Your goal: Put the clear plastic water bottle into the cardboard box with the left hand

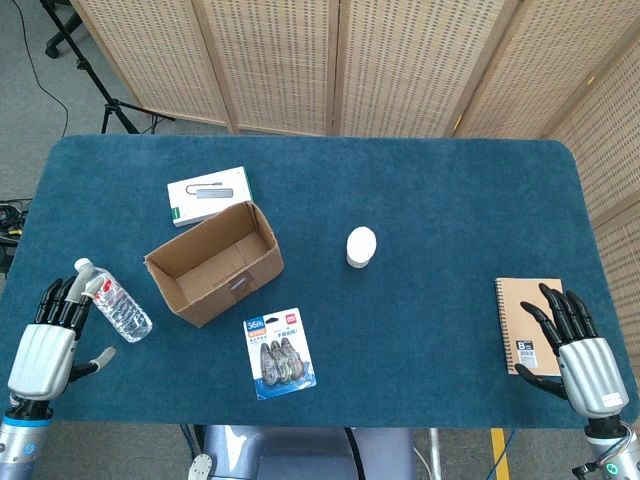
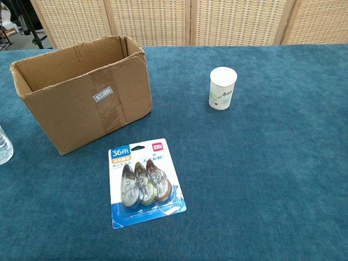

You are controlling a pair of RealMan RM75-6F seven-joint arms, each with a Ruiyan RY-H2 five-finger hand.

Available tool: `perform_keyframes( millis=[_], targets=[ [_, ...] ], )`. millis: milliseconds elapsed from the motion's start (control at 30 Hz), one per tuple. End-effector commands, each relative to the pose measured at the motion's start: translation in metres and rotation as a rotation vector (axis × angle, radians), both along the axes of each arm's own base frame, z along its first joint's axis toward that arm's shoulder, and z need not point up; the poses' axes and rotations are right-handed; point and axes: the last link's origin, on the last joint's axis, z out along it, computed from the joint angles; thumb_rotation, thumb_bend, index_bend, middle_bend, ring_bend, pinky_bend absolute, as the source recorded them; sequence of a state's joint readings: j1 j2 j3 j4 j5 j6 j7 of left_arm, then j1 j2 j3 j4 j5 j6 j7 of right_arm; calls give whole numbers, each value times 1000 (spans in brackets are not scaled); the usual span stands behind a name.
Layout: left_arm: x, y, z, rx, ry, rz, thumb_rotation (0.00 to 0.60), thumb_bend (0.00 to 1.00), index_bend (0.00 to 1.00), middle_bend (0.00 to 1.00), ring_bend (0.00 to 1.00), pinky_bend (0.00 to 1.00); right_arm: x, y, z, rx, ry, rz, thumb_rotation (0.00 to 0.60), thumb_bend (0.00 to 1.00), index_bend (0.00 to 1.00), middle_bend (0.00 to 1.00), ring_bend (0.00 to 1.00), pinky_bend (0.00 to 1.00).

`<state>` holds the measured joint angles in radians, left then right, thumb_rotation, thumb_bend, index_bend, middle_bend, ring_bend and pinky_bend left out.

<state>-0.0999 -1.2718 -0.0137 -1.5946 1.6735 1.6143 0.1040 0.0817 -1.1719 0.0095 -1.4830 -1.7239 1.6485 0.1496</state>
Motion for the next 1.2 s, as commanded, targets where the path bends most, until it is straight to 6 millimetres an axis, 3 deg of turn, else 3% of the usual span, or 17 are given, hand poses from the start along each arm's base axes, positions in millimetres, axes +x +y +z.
perform_keyframes(
  millis=[33, 967, 1200],
  targets=[
    [0, 0, 0, 1, -3, -1, 600, 0, 0, 0, 0, 0, 0, 0, 0, 1, 0, 0, 600, 142, 147, 0, 0, 0],
    [0, 0, 1, -29, 28, 16, 600, 0, 0, 0, 0, 0, -1, -1, 3, -5, -6, -9, 600, 143, 147, 0, 0, 0],
    [6, 12, 22, -73, 74, 40, 600, 0, 0, 0, 0, 0, -1, 0, 3, -10, -8, -8, 600, 143, 147, 0, 0, 0]
  ],
)
